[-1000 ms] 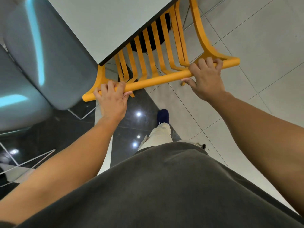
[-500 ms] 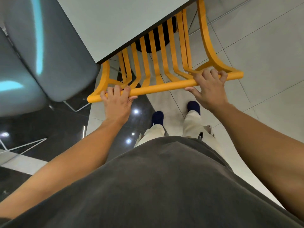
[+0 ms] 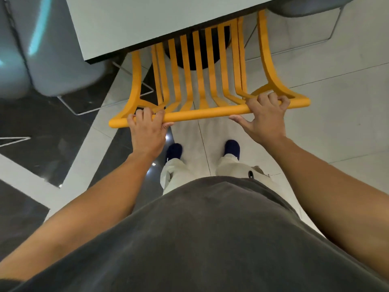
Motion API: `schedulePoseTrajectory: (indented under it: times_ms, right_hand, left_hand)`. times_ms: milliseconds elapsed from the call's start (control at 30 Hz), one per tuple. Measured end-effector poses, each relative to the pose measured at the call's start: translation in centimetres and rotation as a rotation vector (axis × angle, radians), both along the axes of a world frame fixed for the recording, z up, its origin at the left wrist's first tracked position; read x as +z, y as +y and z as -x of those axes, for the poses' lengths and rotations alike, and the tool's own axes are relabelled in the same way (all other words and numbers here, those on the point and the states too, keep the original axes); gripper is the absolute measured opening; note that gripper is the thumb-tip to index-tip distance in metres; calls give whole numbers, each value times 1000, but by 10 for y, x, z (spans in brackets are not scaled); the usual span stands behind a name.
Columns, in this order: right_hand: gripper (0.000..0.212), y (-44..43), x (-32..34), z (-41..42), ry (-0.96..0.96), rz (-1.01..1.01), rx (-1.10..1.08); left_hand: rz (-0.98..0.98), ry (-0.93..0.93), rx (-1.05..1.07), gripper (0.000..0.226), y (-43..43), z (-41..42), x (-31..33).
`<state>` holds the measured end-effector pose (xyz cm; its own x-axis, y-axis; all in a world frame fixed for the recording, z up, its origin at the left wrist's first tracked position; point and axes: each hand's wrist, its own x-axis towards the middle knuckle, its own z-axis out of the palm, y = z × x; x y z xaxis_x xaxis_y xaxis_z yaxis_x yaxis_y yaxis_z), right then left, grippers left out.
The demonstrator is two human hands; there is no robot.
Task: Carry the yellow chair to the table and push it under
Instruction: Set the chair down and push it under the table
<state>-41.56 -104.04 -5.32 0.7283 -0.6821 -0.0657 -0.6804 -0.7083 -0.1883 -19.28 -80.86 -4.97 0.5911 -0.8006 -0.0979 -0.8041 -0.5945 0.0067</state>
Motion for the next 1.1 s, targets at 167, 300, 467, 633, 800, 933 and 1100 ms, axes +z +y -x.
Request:
schedulePoseTrajectory:
  times_ms: [167,300,467,633,800,933,1100]
  right_hand:
    - [74,-32,2,-3,-6,6,18]
    - [77,-56,3,8,12,13,27]
    - [79,-59,7,11,86,19,35]
    - [76,-57,7,10,106,22,50]
    - [75,-60,5,9,78,24,50]
    - [72,-60,4,11,82,-10,51]
    - [70,-65,6,15,104,-25,81]
  left_hand:
    - [8,-18,25,47,-31,1,1]
    - [-27,4,53,47,-48,26,3]
    - [-34,17,65,45,-53,35,5]
    - [-43,9,58,46,-51,32,4]
    - [8,12,59,50,-51,30,2]
    - [5,11,63,49,-49,32,0]
    - [2,-4,64,47,-51,34,0]
